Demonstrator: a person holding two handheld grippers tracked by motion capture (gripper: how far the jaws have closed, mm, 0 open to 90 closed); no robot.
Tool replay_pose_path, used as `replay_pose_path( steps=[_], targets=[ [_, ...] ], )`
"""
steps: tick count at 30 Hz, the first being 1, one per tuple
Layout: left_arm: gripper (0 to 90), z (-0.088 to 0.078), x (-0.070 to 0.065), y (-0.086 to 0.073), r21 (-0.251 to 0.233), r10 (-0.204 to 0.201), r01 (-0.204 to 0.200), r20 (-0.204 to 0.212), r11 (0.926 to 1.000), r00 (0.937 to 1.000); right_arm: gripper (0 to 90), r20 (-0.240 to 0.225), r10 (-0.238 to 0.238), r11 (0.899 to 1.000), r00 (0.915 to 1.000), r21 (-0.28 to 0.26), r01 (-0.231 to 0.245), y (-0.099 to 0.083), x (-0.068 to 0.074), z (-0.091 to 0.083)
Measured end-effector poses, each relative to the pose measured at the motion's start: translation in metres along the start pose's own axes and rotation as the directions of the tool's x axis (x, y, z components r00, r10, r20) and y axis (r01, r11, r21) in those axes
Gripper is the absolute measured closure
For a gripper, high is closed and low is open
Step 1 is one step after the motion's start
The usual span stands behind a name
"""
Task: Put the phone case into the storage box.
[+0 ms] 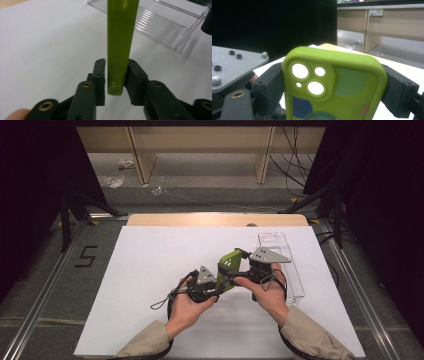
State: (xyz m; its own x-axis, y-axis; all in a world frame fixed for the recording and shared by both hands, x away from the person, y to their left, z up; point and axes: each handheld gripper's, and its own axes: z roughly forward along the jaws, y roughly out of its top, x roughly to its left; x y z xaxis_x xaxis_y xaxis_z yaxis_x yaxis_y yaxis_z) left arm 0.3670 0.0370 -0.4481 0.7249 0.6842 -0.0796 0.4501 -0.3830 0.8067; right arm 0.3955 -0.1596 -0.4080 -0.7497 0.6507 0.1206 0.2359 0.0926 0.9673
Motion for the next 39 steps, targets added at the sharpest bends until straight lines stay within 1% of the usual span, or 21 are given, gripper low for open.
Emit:
replay_pose_path(
  steps=[2, 4, 6, 8, 9, 10, 12, 13, 15, 16, 17, 18, 19, 26, 29, 36, 39],
  targets=[
    [56.7, -0.001, 0.000, 0.000, 0.007, 0.020, -0.021, 0.008, 0.9998, 0.9998, 16.9, 0.003, -0.002, 1.000, 1.0000, 0.001, 0.002, 0.000, 0.000, -0.001],
    [46.5, -0.002, 0.001, 0.000, 0.008, 0.036, -0.036, 0.000, 0.9993, 0.9993, 16.9, 0.001, -0.008, 1.000, 1.0000, 0.003, 0.008, 0.001, -0.001, -0.002],
    [35.1, -0.003, 0.001, 0.000, 0.021, 0.053, -0.053, 0.000, 0.9983, 0.9986, 16.9, 0.007, -0.014, 1.000, 0.9999, 0.002, 0.014, 0.002, -0.003, -0.003],
    [23.5, -0.005, 0.002, 0.000, 0.027, 0.069, -0.069, 0.006, 0.9973, 0.9976, 16.9, 0.009, -0.019, 1.000, 0.9998, 0.002, 0.019, 0.003, -0.004, -0.005],
    [19.3, -0.006, 0.003, 0.000, 0.027, 0.075, -0.076, 0.016, 0.9968, 0.9970, 16.9, 0.009, -0.018, 1.000, 0.9998, 0.003, 0.018, 0.004, -0.005, -0.006],
    [15.6, -0.007, 0.003, 0.000, 0.028, 0.079, -0.080, 0.024, 0.9964, 0.9966, 16.9, 0.009, -0.021, 1.000, 0.9997, 0.002, 0.021, 0.005, -0.006, -0.006],
    [12.7, -0.009, 0.005, 0.000, 0.026, 0.085, -0.087, 0.041, 0.9959, 0.9955, 16.9, 0.008, -0.023, 1.000, 0.9997, 0.002, 0.023, 0.006, -0.008, -0.008],
    [9.0, -0.010, 0.005, 0.000, 0.032, 0.095, -0.096, 0.049, 0.9949, 0.9943, 16.9, 0.008, -0.023, 1.000, 0.9997, 0.004, 0.023, 0.006, -0.008, -0.008],
    [2.2, -0.012, 0.006, -0.001, 0.041, 0.133, -0.136, 0.076, 0.9898, 0.9882, 16.9, 0.006, -0.023, 1.000, 0.9997, 0.007, 0.023, 0.007, -0.009, -0.010],
    [0.0, -0.012, 0.007, -0.002, 0.044, 0.140, -0.144, 0.080, 0.9886, 0.9870, 16.9, 0.004, -0.028, 1.000, 0.9996, 0.010, 0.028, 0.007, -0.010, -0.010],
    [0.0, -0.013, 0.007, -0.002, 0.052, 0.149, -0.153, 0.074, 0.9868, 0.9860, 16.9, 0.004, -0.029, 0.999, 0.9996, 0.012, 0.029, 0.007, -0.011, -0.011],
    [0.0, -0.014, 0.007, -0.003, 0.056, 0.154, -0.157, 0.061, 0.9859, 0.9862, 16.9, 0.003, -0.031, 0.999, 0.9995, 0.015, 0.031, 0.008, -0.011, -0.011],
    [0.0, -0.015, 0.008, -0.004, 0.059, 0.154, -0.158, 0.060, 0.9857, 0.9862, 16.9, 0.001, -0.033, 0.999, 0.9995, 0.018, 0.033, 0.008, -0.012, -0.012],
    [0.0, -0.022, 0.013, -0.009, 0.061, 0.151, -0.155, 0.062, 0.9860, 0.9865, 16.9, -0.006, -0.042, 0.999, 0.9991, 0.030, 0.042, 0.010, -0.015, -0.015],
    [0.0, -0.025, 0.015, -0.012, 0.061, 0.160, -0.164, 0.066, 0.9846, 0.9850, 16.9, -0.007, -0.044, 0.998, 0.9990, 0.037, 0.045, 0.011, -0.017, -0.017],
    [0.0, -0.032, 0.019, -0.018, 0.059, 0.162, -0.166, 0.055, 0.9844, 0.9852, 16.9, -0.014, -0.053, 0.997, 0.9985, 0.047, 0.054, 0.014, -0.020, -0.020],
    [0.0, -0.034, 0.020, -0.020, 0.058, 0.167, -0.171, 0.060, 0.9836, 0.9841, 16.8, -0.016, -0.056, 0.997, 0.9983, 0.052, 0.057, 0.015, -0.021, -0.022]
  ],
)
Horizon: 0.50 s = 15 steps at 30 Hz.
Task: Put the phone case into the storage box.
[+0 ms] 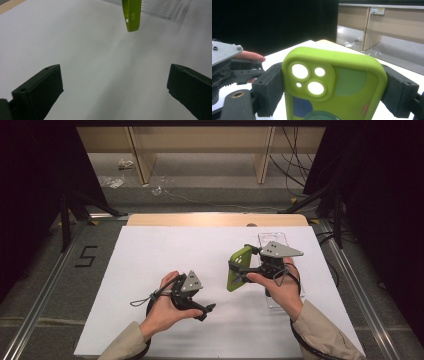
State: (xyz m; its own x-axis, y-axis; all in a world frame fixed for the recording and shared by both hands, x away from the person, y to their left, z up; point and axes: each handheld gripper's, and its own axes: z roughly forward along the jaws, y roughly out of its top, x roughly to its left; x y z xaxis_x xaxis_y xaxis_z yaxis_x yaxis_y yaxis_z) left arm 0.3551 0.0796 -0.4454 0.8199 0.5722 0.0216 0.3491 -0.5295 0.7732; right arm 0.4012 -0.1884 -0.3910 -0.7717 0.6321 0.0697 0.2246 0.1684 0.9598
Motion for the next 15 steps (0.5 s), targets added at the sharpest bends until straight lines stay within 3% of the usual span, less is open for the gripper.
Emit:
replay_pose_path(
  steps=[15],
  targets=[
    [0.0, -0.008, 0.005, -0.012, 0.017, 0.004, -0.004, -0.006, 0.9999, 1.0000, 16.9, -0.022, -0.023, 0.999, 0.9995, 0.031, 0.023, 0.005, -0.005, -0.006]
  ],
)
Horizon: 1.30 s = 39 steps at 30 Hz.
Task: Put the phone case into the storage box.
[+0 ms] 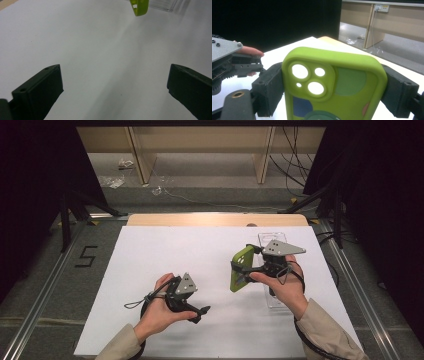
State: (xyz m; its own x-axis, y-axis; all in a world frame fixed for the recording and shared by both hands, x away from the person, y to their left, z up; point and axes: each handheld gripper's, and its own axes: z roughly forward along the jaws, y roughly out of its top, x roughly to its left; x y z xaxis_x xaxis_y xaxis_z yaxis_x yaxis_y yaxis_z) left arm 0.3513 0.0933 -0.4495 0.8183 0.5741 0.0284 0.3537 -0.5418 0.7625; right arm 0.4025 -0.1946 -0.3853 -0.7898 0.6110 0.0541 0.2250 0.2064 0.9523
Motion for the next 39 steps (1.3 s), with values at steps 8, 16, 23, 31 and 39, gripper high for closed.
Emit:
replay_pose_path(
  steps=[8, 16, 23, 31, 39],
  targets=[
    [0.0, -0.005, 0.005, -0.006, 0.003, -0.011, 0.011, -0.011, 0.9999, 0.9999, 16.9, -0.001, -0.003, 1.000, 1.0000, 0.013, 0.003, 0.001, -0.002, -0.002],
    [0.0, -0.007, 0.007, -0.010, 0.010, -0.013, 0.013, -0.022, 0.9999, 0.9997, 16.9, -0.004, -0.009, 1.000, 1.0000, 0.020, 0.009, 0.002, -0.004, -0.003],
    [0.0, -0.008, 0.009, -0.012, 0.016, -0.013, 0.013, -0.024, 0.9998, 0.9996, 16.9, -0.004, -0.011, 1.000, 0.9999, 0.021, 0.011, 0.004, -0.006, -0.006],
    [0.0, -0.010, 0.011, -0.014, 0.016, -0.022, 0.022, -0.033, 0.9996, 0.9992, 16.9, -0.002, -0.014, 1.000, 0.9999, 0.021, 0.014, 0.007, -0.009, -0.010],
    [0.0, -0.012, 0.013, -0.016, 0.017, -0.027, 0.027, -0.038, 0.9995, 0.9989, 17.0, -0.004, -0.017, 1.000, 0.9999, 0.026, 0.017, 0.009, -0.012, -0.012]
  ],
)
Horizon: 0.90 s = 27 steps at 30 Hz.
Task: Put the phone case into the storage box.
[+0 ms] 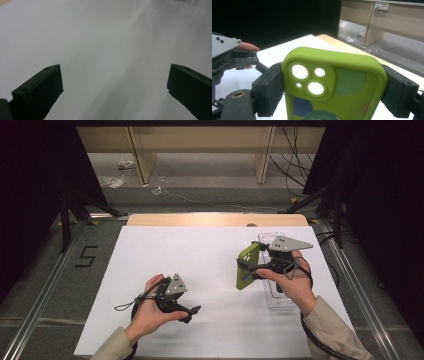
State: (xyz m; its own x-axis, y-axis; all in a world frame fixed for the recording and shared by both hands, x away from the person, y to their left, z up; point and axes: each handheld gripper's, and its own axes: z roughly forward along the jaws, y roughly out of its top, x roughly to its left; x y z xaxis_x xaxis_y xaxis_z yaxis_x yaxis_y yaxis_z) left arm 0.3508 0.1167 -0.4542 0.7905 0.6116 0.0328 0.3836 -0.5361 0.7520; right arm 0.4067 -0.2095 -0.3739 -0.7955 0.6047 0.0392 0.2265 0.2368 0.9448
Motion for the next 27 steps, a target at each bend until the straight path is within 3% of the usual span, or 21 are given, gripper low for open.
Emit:
replay_pose_path(
  steps=[27],
  targets=[
    [0.0, -0.001, 0.002, -0.003, 0.004, -0.007, 0.007, -0.005, 1.0000, 1.0000, 17.0, 0.021, 0.000, 1.000, 0.9998, -0.004, 0.000, 0.007, -0.008, -0.011]
  ],
)
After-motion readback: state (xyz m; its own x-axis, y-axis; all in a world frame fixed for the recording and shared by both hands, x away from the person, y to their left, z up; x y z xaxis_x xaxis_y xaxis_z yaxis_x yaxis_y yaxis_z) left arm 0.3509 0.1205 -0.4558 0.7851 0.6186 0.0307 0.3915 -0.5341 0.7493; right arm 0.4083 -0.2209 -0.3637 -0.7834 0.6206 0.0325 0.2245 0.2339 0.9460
